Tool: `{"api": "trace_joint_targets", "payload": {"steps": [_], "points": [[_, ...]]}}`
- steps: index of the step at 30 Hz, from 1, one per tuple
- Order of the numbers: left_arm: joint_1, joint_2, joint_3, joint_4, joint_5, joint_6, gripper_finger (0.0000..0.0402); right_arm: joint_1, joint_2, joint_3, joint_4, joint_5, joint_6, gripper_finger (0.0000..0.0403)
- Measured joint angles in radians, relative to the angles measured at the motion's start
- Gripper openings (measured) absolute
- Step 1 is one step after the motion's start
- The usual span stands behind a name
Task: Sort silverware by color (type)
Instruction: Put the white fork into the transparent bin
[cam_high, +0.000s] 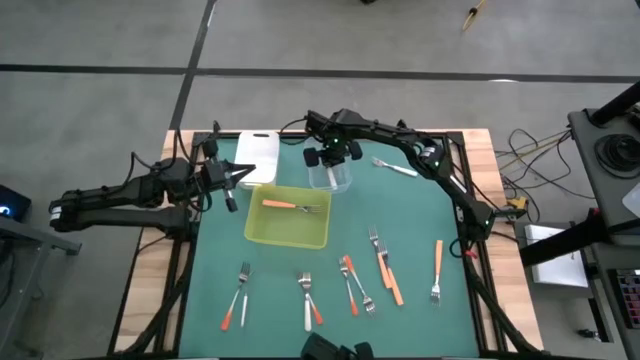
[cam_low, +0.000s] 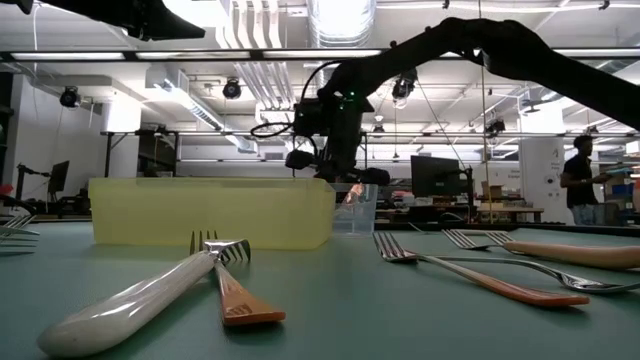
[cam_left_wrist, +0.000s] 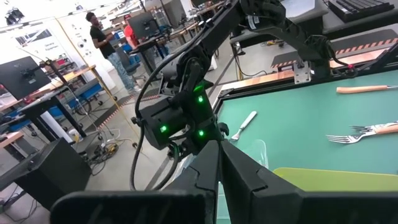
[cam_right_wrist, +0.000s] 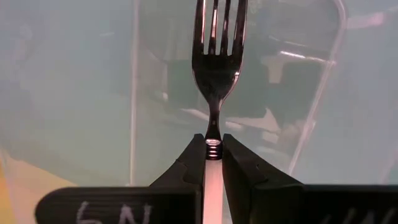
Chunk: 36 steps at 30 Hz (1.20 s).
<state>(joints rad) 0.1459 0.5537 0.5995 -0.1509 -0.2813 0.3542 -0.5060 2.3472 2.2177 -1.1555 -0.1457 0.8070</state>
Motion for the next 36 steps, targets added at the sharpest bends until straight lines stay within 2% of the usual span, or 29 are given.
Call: {"api": "trace_joint_targets", "payload": {"steps": [29, 36], "points": [[0.000, 0.000, 0.000, 0.000, 0.000, 0.000, 0.0000, 0.000, 0.040, 0.000, 0.046, 0.001, -0.041, 0.0035], [0.000, 0.000, 0.000, -0.001, 0.000, 0.000, 0.0000, 0.000, 0.039, 0.014, 0.048, 0.015, -0.049, 0.0070]]}}
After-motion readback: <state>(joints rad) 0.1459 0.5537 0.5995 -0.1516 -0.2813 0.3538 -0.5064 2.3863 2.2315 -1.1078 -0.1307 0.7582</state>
